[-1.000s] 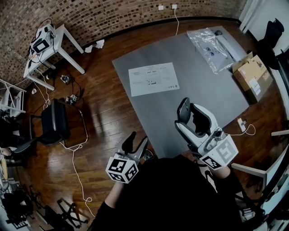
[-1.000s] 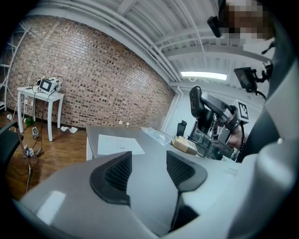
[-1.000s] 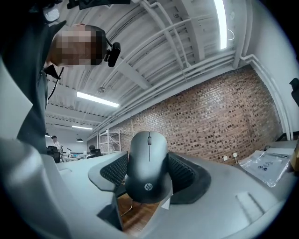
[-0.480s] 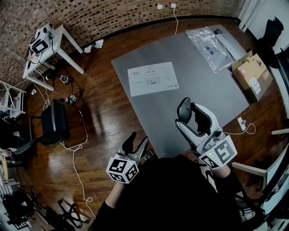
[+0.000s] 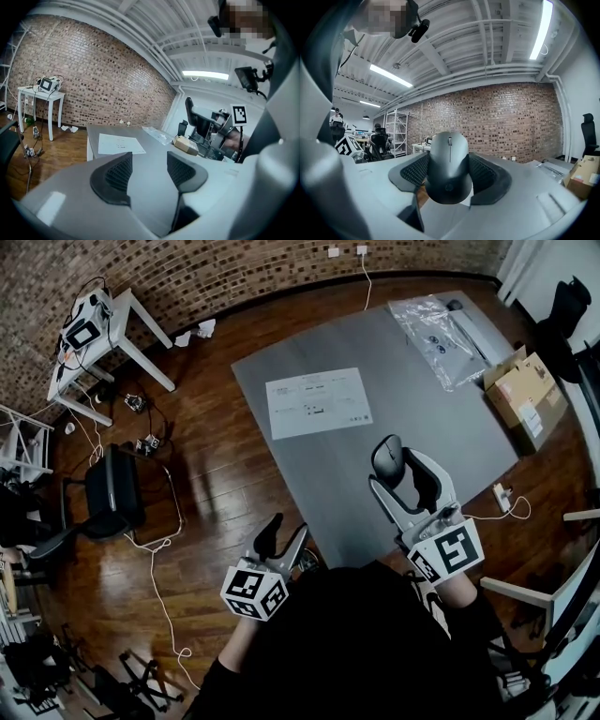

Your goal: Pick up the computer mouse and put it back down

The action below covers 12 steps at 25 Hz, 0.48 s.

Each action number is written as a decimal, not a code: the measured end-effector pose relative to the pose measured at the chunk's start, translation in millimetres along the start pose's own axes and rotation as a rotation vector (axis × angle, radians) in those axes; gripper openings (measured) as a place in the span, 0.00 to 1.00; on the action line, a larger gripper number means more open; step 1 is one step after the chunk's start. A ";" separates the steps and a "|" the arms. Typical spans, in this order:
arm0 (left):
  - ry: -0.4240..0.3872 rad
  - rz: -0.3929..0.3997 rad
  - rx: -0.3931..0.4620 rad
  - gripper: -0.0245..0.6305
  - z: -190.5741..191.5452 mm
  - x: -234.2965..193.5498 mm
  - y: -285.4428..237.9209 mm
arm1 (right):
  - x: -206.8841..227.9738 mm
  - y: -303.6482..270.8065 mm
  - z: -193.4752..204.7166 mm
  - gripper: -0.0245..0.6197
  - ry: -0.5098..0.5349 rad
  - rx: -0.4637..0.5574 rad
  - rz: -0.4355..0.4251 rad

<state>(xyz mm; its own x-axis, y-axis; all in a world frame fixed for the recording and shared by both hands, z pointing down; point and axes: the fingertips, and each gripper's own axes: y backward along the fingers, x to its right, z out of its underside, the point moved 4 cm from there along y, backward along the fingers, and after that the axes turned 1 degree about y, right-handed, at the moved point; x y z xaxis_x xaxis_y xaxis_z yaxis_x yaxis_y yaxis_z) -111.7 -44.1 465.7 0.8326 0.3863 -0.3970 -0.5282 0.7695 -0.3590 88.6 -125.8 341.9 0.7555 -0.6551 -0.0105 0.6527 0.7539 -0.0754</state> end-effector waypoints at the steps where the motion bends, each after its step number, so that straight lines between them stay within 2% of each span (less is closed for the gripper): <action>1: 0.001 -0.001 0.000 0.37 -0.2 -0.4 0.1 | 1.7 -0.2 1.0 0.47 -0.010 -0.004 0.004; 12: 0.008 -0.010 -0.005 0.37 0.9 -4.7 -2.2 | 5.2 -6.3 4.7 0.47 -0.039 -0.009 -0.006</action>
<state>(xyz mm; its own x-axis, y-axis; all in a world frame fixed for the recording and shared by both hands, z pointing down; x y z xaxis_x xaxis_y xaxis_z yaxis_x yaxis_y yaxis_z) -114.4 -47.1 469.1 0.8367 0.3741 -0.4000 -0.5203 0.7709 -0.3674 88.7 -133.8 347.1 0.7536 -0.6567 0.0286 0.6565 0.7496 -0.0841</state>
